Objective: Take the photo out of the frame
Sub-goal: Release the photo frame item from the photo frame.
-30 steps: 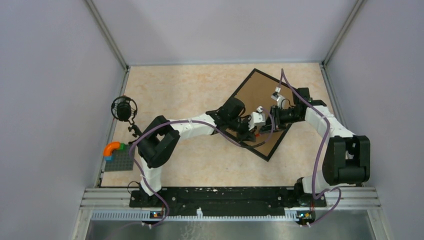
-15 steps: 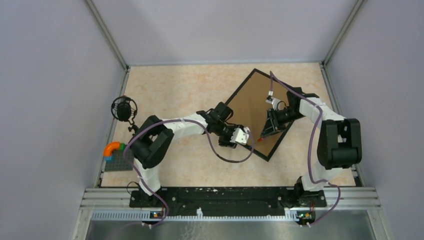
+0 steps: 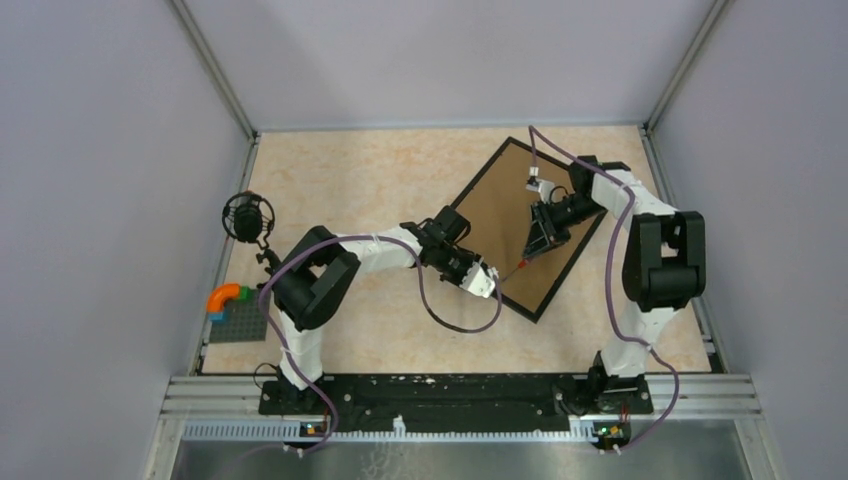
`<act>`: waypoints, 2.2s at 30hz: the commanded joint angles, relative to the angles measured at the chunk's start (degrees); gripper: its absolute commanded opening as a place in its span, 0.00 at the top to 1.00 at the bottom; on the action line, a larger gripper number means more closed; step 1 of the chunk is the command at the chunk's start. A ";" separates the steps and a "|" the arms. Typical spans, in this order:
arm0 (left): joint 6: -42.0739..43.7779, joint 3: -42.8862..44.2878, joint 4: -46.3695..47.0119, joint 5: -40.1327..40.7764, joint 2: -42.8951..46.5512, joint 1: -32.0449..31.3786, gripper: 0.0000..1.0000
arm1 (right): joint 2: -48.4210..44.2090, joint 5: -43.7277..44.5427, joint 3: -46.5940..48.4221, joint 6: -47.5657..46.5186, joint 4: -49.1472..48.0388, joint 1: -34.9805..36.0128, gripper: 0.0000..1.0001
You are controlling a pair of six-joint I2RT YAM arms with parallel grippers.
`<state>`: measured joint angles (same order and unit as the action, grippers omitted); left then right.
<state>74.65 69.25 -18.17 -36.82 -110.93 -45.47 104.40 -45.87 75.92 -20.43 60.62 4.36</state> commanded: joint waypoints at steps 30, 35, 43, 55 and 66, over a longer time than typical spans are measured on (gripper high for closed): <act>4.51 -1.67 -0.22 1.99 -4.06 -1.17 0.87 | 9.15 0.25 6.47 -3.69 5.94 2.67 1.00; 1.06 -0.46 0.16 3.31 -5.59 -1.83 0.95 | 7.40 0.57 6.53 -4.15 5.80 5.38 1.00; -8.38 1.84 1.28 7.02 -8.22 -2.81 1.00 | 1.94 3.06 5.81 -3.75 4.53 9.10 1.00; -16.35 5.02 1.63 9.55 -10.84 -2.90 1.00 | -6.84 4.72 -1.71 3.22 1.89 17.49 1.00; -12.36 1.89 1.95 8.60 -9.21 -3.39 1.00 | -1.53 7.52 7.17 0.68 3.84 10.04 1.00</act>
<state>61.32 74.91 -18.13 -33.91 -114.61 -47.72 99.29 -30.74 77.56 -20.80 58.74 17.23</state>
